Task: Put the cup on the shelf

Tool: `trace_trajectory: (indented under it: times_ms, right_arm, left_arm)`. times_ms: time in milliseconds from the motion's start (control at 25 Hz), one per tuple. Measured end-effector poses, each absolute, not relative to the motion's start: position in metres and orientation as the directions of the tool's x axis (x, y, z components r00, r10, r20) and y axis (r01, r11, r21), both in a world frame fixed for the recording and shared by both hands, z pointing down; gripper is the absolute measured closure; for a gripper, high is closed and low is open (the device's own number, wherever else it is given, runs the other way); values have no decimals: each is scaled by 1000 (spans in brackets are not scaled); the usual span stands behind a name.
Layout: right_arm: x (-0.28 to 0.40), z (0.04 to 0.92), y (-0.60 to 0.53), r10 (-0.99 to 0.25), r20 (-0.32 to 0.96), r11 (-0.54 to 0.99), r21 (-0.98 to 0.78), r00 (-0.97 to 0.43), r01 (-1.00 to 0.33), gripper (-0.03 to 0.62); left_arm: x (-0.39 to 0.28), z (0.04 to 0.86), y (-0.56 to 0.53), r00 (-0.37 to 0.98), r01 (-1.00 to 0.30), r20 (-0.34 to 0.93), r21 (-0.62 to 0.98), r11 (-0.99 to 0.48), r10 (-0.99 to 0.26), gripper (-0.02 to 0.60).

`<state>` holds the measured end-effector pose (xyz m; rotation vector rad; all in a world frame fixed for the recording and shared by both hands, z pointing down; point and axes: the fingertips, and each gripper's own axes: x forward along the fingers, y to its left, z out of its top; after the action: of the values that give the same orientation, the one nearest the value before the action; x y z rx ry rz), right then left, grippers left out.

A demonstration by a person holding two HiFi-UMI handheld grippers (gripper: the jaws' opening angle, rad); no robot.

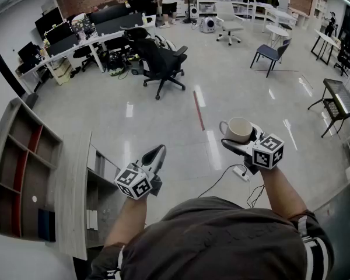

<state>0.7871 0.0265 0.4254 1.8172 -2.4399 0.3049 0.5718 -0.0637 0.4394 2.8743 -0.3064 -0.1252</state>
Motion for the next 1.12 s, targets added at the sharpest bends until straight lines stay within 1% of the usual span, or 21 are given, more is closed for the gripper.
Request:
trace_trajectory:
  times_ms: [640,960,1120]
  right_arm:
    - [802,422,34,-936,168,292,-119,-310,-949,152]
    - [817,424,50,-927,155,325,-118,-341,-938,153]
    - [821,432,53,-911,150,369,-121,-384,-922,152]
  left_arm:
    - [589,436,-53,972,-212,-48,244,-946,-231,577]
    - [602,434,-29,961,-262,-17,243,-934,-274,577]
    - [607,438,-15,950,-303,10,252,-919,-311,577]
